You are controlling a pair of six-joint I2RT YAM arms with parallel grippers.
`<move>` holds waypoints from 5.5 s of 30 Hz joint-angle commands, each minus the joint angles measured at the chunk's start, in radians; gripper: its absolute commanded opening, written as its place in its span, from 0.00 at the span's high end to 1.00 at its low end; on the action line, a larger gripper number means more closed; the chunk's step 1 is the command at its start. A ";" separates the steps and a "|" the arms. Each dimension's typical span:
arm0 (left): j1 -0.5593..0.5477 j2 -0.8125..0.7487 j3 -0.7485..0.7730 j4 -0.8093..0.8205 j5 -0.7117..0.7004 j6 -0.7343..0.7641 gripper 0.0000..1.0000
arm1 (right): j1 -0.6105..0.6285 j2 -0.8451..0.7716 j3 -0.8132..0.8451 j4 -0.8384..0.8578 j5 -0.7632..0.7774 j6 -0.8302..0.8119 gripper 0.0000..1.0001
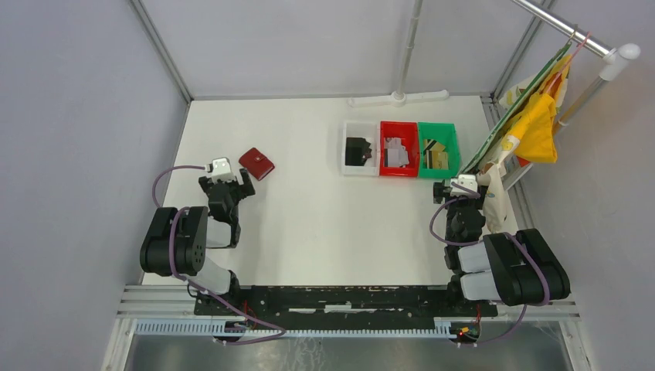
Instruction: Take the credit cards out of the card holder
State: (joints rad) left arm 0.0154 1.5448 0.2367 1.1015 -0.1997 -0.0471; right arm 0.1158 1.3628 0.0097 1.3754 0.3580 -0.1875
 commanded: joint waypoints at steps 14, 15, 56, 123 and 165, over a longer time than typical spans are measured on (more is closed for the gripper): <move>-0.002 0.003 0.026 0.047 0.001 0.012 0.00 | -0.002 0.001 -0.105 0.038 -0.011 0.010 0.02; -0.002 0.003 0.026 0.047 0.001 0.012 0.00 | -0.001 0.000 -0.104 0.036 -0.011 0.010 0.02; 0.168 -0.007 0.848 -1.401 0.423 -0.011 0.00 | 0.664 -0.121 0.511 -1.277 0.283 0.689 0.02; 0.166 0.392 1.166 -1.425 0.569 0.089 0.37 | 0.495 0.708 1.546 -1.622 -0.021 0.742 0.92; 0.018 0.201 0.764 -1.617 0.688 0.627 0.74 | 0.554 0.725 1.571 -1.615 -0.107 0.970 1.00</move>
State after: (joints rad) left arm 0.0689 1.7809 1.0977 -0.3847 0.4820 0.4660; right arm 0.6449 2.0560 1.5295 -0.2050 0.3180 0.6922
